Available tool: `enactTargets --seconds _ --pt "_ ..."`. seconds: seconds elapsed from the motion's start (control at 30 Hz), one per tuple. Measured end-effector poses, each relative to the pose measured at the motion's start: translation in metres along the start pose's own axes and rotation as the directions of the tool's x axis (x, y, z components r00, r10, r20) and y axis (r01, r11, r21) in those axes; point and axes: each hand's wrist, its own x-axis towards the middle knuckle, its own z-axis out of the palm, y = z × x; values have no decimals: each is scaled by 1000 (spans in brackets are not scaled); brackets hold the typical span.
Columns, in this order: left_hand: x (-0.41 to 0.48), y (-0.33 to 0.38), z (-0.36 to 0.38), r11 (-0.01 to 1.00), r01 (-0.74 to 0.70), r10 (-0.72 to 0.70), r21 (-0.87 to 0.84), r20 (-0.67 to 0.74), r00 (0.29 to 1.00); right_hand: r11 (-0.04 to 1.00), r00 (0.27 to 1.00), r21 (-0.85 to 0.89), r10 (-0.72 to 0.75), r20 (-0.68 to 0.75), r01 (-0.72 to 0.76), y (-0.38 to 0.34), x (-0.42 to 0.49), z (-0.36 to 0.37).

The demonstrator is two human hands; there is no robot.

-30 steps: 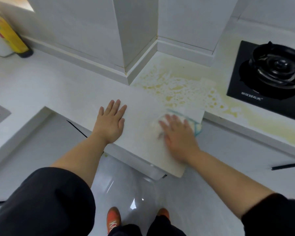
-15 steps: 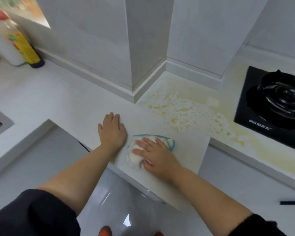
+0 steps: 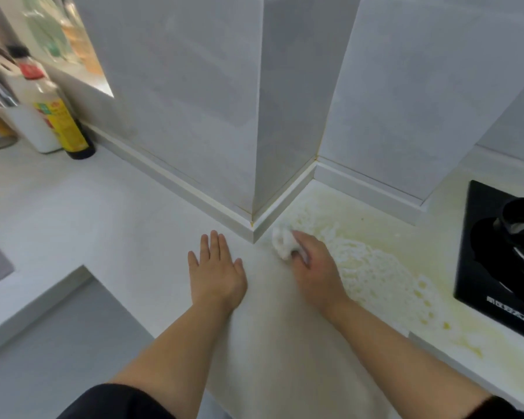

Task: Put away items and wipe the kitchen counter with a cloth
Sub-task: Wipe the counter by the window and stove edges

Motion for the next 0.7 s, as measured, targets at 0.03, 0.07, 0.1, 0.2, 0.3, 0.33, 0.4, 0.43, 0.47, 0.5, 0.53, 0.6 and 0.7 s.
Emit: enactTargets --seconds 0.03,0.07,0.1,0.2,0.3,0.33,0.4,0.43,0.47,0.5,0.53,0.6,0.7 --pt "1 0 0 1000 -2 2 -6 -2 1000 996 995 18 85 -56 -84 1 24 -6" --pt "2 0 1 1000 -2 2 -10 -6 1000 987 982 14 162 -93 -162 6 50 -11" --pt "2 0 1 1000 -1 1 -16 -8 1000 974 967 -6 226 -117 -228 13 78 -17" --pt "4 0 1 1000 -2 2 -19 -14 1000 938 946 -132 310 -94 -320 39 152 -19" --pt "5 2 0 1000 -11 11 -20 -12 1000 898 924 -216 376 -72 -383 52 191 -2" --pt "6 2 0 1000 -12 12 -18 -10 1000 889 916 -222 390 -90 -400 46 188 7" --pt "7 0 0 1000 -10 10 -15 -3 1000 853 912 -326 396 -107 -408 30 161 25" --pt "6 0 0 1000 -5 5 -13 -3 1000 835 934 -425 342 -99 -350 21 140 33" --pt "6 0 0 1000 -4 4 -10 -8 1000 826 975 -522 215 -57 -213 14 113 40" --pt "6 1 0 1000 -1 1 -13 -11 1000 828 998 -561 46 39 -17 7 86 44" --pt "6 1 0 1000 0 0 -16 -11 1000 832 984 -533 -76 163 153 1 62 45" --pt "5 2 0 1000 -2 1 -14 -8 1000 811 917 -456 -232 325 367 6 47 30" --pt "5 1 0 1000 -1 1 2 -8 1000 857 979 -487 -91 180 169 23 83 -5"
